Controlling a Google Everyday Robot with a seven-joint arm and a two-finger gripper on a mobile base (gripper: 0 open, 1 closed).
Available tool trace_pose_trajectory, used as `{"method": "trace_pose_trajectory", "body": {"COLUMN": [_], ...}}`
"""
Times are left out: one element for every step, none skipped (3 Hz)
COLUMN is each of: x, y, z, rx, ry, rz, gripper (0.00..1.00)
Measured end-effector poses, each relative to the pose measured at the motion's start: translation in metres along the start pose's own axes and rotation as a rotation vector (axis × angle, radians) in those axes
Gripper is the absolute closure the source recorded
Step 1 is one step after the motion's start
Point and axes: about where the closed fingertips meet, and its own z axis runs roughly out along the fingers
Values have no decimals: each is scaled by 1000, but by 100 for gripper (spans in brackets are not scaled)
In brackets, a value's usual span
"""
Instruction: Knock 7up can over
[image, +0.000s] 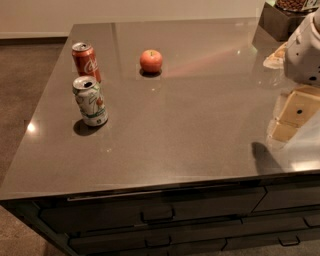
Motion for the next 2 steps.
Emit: {"method": "trace_pose_trajectory", "body": {"x": [0, -13], "y": [0, 3], "z": [0, 1], "rx": [0, -26], "ry": [0, -38], "rz": [0, -20], "gripper": [0, 0]}}
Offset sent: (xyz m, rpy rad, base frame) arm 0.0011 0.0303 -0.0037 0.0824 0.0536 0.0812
